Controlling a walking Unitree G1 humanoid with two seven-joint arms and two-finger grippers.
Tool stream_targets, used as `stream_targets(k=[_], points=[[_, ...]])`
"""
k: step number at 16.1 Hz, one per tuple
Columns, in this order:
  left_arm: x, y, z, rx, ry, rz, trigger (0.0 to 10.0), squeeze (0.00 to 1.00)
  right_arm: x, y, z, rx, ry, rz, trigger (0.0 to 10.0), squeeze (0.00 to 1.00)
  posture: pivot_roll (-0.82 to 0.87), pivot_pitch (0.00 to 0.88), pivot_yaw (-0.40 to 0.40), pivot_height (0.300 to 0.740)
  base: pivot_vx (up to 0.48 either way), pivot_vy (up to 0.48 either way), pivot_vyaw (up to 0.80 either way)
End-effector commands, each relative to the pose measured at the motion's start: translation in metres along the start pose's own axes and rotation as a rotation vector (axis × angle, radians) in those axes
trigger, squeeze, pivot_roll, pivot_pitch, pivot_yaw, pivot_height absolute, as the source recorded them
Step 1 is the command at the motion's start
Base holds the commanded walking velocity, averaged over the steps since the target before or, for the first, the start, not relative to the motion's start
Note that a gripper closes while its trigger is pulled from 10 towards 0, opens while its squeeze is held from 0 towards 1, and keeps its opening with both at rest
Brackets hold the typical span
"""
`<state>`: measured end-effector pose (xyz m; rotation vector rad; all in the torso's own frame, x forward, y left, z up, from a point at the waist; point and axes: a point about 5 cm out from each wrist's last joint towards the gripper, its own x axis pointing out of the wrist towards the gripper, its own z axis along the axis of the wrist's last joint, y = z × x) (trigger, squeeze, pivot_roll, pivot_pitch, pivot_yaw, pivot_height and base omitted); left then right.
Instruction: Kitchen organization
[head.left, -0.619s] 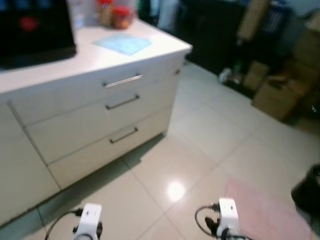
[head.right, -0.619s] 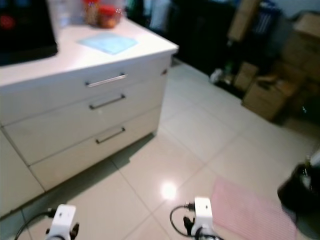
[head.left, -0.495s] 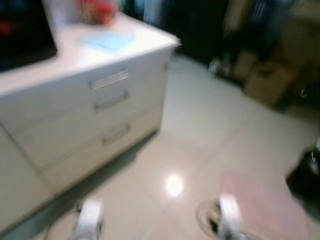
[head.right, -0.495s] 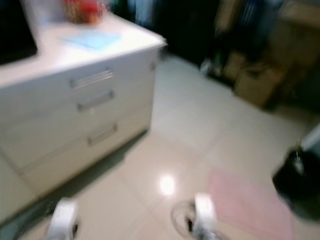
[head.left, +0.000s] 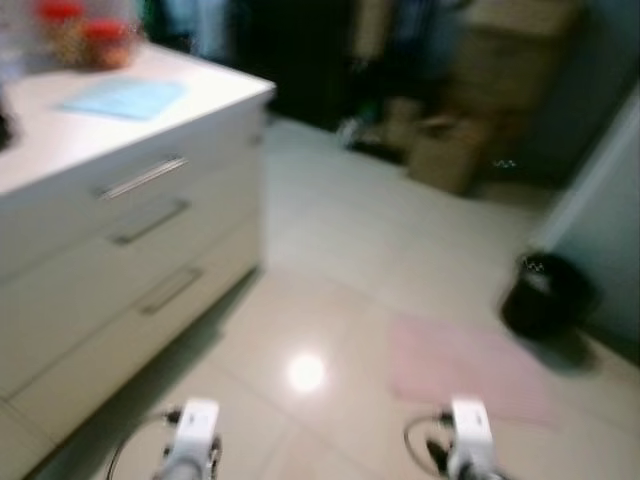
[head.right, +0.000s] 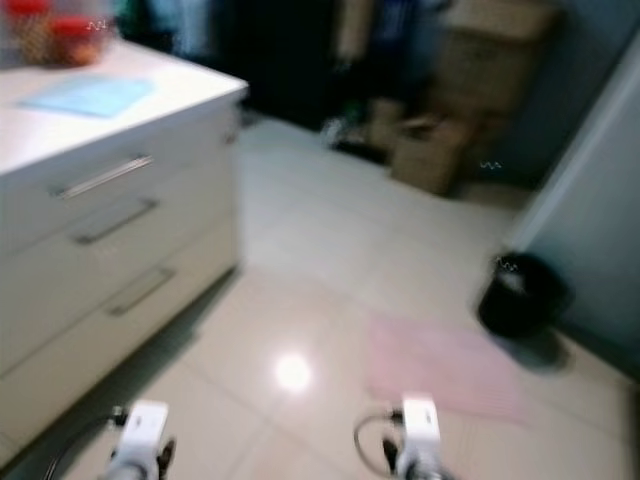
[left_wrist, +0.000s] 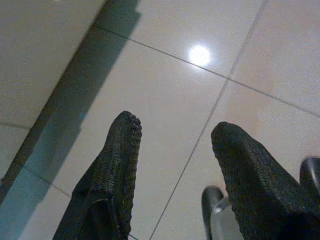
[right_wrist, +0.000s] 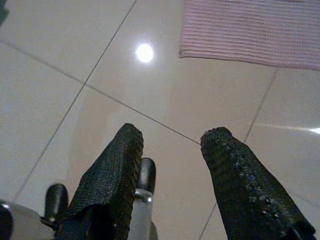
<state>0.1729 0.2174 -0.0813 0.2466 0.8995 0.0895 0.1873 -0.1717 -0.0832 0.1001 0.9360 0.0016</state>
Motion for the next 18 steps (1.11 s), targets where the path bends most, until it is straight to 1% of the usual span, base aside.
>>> stream_targets(k=[1, 12, 13, 16, 18], points=[[0.0008, -0.002, 0.003, -0.001, -0.005, -0.006, 10.0, 0.0, -0.0004, -0.0026, -0.0014, -0.009, 0.011, -0.008, 10.0, 0.0, 0.17, 0.0, -0.033, 0.74, 0.0, 0.0, -0.8], [0.0008, -0.0019, 0.0032, 0.0, -0.005, -0.006, 10.0, 0.0, -0.0005, -0.0025, -0.0015, -0.009, 0.011, -0.008, 10.0, 0.0, 0.17, 0.0, -0.033, 0.74, 0.0, 0.0, -0.8], [0.001, 0.0, 0.0003, 0.007, 0.028, 0.001, 10.0, 0.0, -0.0003, -0.0045, 0.0014, 0.01, -0.01, -0.032, 10.0, 0.0, 0.17, 0.0, -0.027, 0.74, 0.274, 0.0, 0.0], [0.0012, 0.0008, 0.003, -0.01, 0.007, 0.005, 10.0, 0.0, -0.0005, -0.0051, 0.0016, 0.01, -0.013, -0.038, 10.0, 0.0, 0.17, 0.0, -0.026, 0.74, 0.08, 0.0, 0.0], [0.0014, 0.0003, 0.0028, -0.003, 0.014, 0.006, 10.0, 0.0, -0.0004, -0.0057, 0.004, -0.011, -0.029, -0.038, 10.0, 0.0, 0.17, 0.0, -0.027, 0.74, 0.0, 0.0, 0.0]])
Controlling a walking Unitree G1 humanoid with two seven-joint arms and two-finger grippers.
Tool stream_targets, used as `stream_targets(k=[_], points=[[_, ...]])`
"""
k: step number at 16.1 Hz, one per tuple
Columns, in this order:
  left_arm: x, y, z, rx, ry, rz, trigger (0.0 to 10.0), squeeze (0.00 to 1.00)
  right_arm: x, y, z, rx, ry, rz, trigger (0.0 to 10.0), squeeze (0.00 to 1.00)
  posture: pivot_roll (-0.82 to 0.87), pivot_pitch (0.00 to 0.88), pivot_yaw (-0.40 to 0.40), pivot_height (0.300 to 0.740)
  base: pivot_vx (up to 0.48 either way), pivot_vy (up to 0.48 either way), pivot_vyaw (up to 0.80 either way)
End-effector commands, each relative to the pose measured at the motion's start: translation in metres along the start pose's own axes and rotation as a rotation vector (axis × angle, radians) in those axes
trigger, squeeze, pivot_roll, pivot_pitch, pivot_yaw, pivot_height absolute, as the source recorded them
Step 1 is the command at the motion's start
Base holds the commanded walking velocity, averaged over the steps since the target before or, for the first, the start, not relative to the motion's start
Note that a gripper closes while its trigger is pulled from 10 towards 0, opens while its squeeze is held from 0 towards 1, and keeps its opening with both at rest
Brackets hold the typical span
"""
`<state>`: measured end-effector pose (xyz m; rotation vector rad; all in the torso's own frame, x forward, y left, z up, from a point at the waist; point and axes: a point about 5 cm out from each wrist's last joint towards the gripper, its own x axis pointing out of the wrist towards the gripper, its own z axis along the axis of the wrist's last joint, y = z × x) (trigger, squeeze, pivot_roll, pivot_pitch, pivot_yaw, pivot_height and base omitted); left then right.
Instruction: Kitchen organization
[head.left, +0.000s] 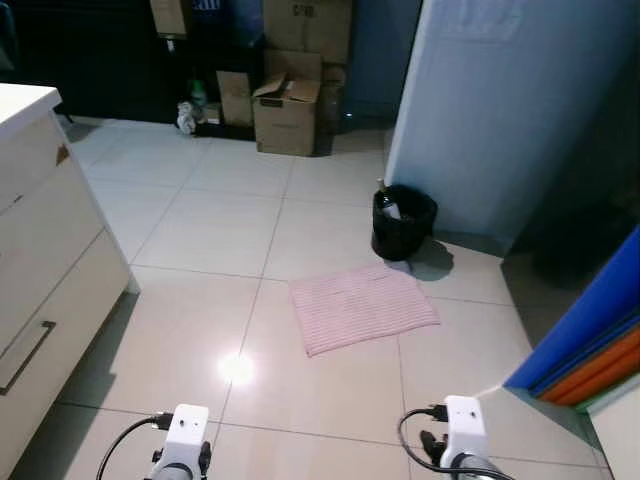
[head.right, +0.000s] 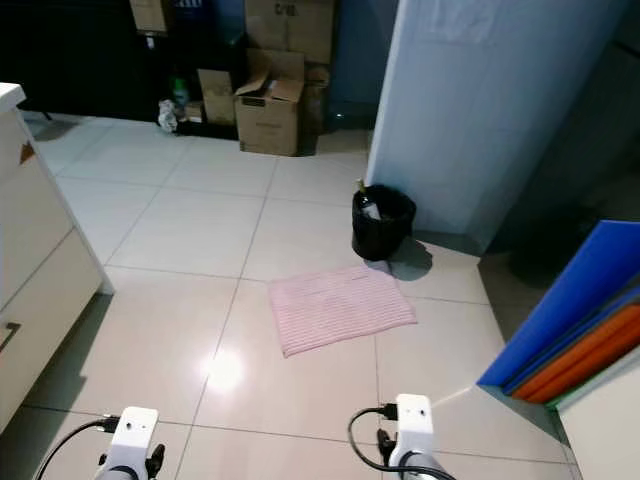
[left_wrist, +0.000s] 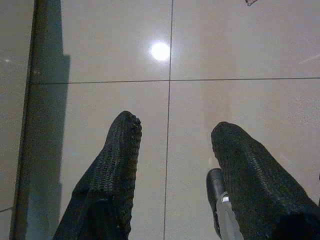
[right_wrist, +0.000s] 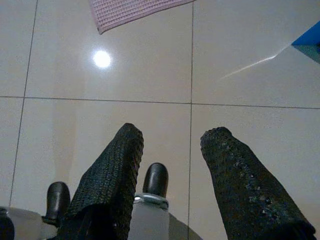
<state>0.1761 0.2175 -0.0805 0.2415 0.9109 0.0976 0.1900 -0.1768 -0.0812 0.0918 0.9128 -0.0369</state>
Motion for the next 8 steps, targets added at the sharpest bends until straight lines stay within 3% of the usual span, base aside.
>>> stream_targets(k=[1, 8], points=[[-0.0001, 0.0002, -0.0005, 0.005, 0.002, 0.002, 10.0, 0.0, -0.0001, -0.0011, 0.0008, -0.024, -0.005, -0.003, 10.0, 0.0, 0.17, 0.0, -0.028, 0.74, 0.0, 0.0, 0.0], [0.0002, -0.0006, -0.0009, -0.018, 0.016, -0.003, 10.0, 0.0, 0.0003, 0.0011, 0.0002, -0.014, 0.006, -0.001, 10.0, 0.0, 0.17, 0.0, -0.026, 0.74, 0.0, 0.0, 0.0]])
